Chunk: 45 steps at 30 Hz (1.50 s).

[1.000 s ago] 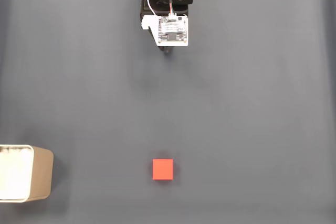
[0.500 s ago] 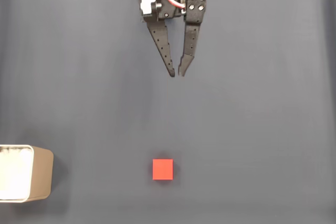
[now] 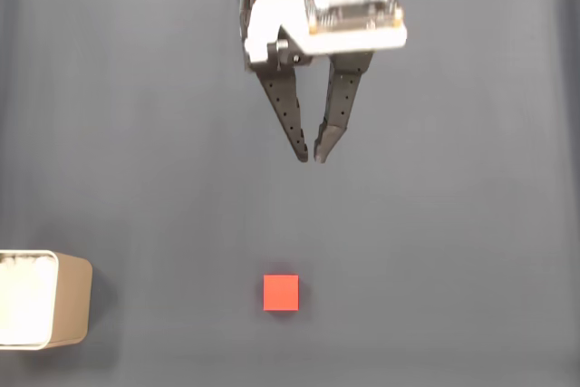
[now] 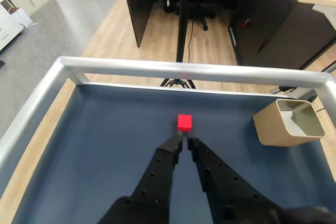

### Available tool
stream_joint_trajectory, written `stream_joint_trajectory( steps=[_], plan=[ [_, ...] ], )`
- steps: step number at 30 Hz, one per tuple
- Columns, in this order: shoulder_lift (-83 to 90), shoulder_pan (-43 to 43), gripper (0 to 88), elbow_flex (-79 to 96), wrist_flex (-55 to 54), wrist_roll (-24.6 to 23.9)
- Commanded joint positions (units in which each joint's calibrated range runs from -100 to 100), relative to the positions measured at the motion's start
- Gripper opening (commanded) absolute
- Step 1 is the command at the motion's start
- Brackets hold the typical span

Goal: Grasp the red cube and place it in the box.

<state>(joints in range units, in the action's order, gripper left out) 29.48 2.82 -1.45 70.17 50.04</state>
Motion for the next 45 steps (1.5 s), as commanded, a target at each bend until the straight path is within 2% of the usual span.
stream_joint_trajectory(
  steps=[1, 35, 39, 45],
  plan=[
    [-3.40, -1.40, 0.0, -6.77, 2.46, -0.98],
    [-27.40, -4.74, 0.0, -19.45, 4.67, -2.64],
    [-29.22, -4.88, 3.5, -19.63, 3.52, -2.25],
    [-31.82, -5.09, 14.7, -19.72, 0.73, -2.54]
  ],
)
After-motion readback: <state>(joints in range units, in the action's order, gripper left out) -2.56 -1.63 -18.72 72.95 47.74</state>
